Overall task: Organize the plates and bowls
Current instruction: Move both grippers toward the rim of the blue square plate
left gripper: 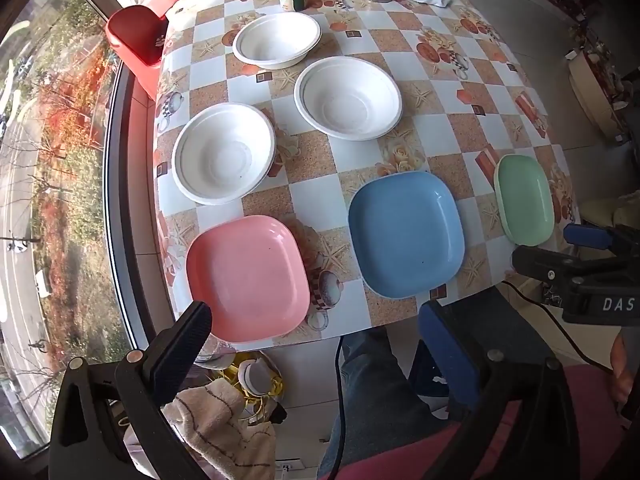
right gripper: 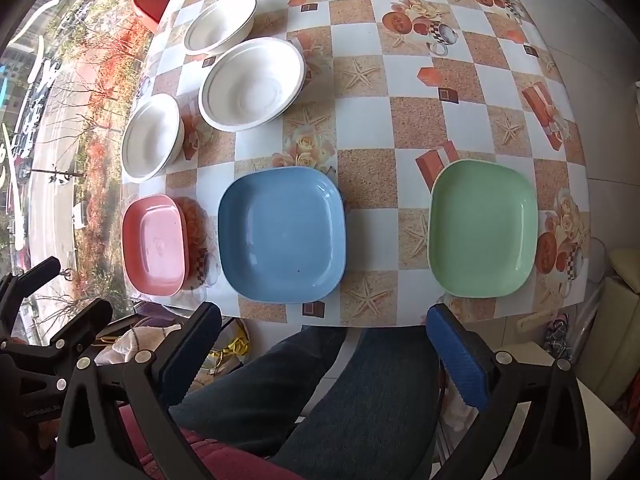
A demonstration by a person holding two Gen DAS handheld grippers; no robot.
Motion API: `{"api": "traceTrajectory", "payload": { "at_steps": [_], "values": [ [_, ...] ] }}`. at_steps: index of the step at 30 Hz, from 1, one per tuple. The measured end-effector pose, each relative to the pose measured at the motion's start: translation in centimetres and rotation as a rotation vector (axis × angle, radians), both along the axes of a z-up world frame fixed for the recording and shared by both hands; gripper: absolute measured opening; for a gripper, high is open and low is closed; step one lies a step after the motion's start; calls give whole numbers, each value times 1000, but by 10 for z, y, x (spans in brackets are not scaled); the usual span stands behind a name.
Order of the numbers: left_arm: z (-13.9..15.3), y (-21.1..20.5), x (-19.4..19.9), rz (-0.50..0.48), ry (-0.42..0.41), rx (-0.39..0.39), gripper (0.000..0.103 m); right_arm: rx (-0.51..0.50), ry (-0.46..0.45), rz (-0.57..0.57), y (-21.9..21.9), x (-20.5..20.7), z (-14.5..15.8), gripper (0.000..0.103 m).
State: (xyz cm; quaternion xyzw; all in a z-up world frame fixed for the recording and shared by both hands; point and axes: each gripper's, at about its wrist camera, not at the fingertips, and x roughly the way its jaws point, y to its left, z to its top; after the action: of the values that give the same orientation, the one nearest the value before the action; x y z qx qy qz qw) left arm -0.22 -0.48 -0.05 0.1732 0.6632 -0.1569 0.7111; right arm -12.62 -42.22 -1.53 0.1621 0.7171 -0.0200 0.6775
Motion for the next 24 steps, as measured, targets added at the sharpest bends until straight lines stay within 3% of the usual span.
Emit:
{"api": "traceTrajectory", "payload": {
  "at_steps": [16,24],
  "values": [
    [0,-5,-1,-9,10,-15,103,-2,-8,-42,-10,-8,2,103],
    [4,-10,-1,-26,-24,-14,103,-11,-21,-61,-16,-12,5,103]
  ]
}}
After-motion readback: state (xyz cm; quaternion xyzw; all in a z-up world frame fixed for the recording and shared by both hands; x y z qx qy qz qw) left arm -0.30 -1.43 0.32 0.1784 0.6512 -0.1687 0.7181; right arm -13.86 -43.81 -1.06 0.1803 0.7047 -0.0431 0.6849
